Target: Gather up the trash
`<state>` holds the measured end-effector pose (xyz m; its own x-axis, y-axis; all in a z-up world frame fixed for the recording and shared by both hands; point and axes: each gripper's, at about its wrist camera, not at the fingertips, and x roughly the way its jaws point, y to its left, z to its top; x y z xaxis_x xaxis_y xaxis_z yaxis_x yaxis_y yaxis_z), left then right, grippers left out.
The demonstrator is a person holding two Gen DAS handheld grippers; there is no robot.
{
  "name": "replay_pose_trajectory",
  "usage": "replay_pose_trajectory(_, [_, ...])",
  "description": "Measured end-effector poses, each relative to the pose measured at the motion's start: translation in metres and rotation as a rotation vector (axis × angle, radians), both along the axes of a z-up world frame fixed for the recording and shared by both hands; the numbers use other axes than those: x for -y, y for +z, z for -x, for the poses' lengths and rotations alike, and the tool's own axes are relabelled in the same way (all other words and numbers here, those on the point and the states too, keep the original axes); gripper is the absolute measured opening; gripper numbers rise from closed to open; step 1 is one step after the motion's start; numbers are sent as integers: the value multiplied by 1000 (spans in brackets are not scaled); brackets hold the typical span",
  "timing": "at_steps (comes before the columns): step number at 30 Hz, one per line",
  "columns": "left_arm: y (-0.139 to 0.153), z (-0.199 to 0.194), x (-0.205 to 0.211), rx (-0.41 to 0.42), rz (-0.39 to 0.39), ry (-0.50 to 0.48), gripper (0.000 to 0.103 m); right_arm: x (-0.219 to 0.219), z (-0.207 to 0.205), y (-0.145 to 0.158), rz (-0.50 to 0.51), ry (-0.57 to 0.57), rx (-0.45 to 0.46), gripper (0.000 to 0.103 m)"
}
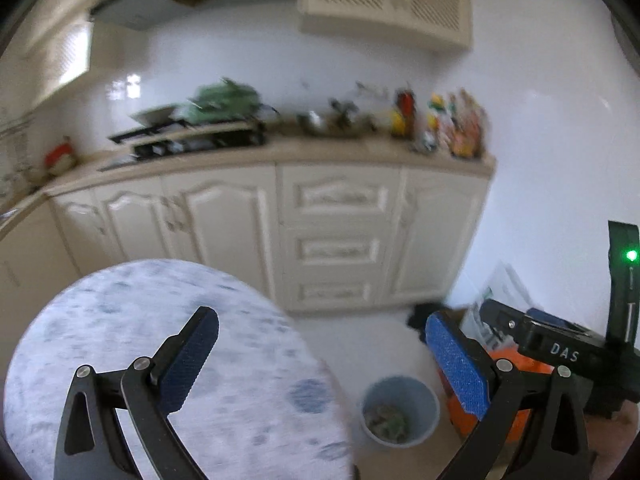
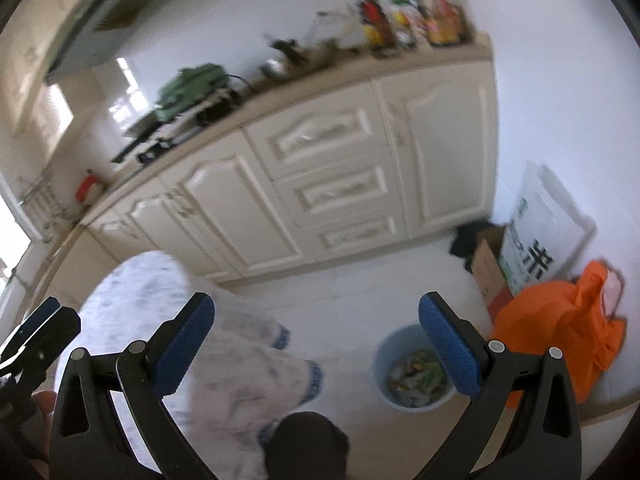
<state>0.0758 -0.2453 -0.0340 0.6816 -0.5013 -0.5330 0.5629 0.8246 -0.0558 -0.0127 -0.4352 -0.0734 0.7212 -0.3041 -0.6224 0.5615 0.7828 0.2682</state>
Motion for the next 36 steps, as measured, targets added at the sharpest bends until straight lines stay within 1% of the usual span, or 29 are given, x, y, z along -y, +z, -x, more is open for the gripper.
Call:
replay_pose_trajectory(2, [11,17,-38,37,21,55,102,-23,-6,12,22,37,17,103])
replay_pose_trajectory(4, [17,43,-75,80,38,105,102,-55,-14,26,42,90,37,103])
replay_pose_trajectory(5, [20,53,-92,98,40,135,102,-65,-16,30,49,103,46,103])
replay_pose_trajectory(10, [27,116,-165,182,37,300,102,-148,-28,53,140,220,89,103])
replay_pose_trajectory(13, [29,147,-204,200,40,405,102,-195,-31,60,184,290,99,103])
replay_pose_trajectory(16, [25,179,-237,203,31,479,102,-236,-26,65,245,329,100,103])
replay_pose_trajectory(20, [19,219,-259,193,27,542,102,-280,-19,65,297,390,99,103])
replay_pose_trajectory(21, [17,229,-268,186,31,557,102,-287,-16,64,304,399,99,103])
replay_pose_trajectory(22, [18,232,-266,182,35,565,102,-293,-13,63,310,405,99,103])
replay_pose_trajectory(24, [21,251,-273,184,41,582,102,-307,-8,61,323,413,96,103])
replay_pose_trajectory(25, [27,255,-270,189,40,590,102,-309,-6,60,325,416,96,103])
replay_pose_trajectory(29, [31,280,-276,195,44,605,102,-325,1,60,336,428,99,103])
replay_pose_trajectory(31, [36,283,-279,194,43,600,102,-330,5,60,346,427,100,103])
replay_pose_trajectory(32, [37,291,-279,199,40,600,102,-331,6,60,349,427,101,103])
replay_pose_trajectory(36, [43,297,-276,229,21,603,102,-334,14,62,355,424,113,103])
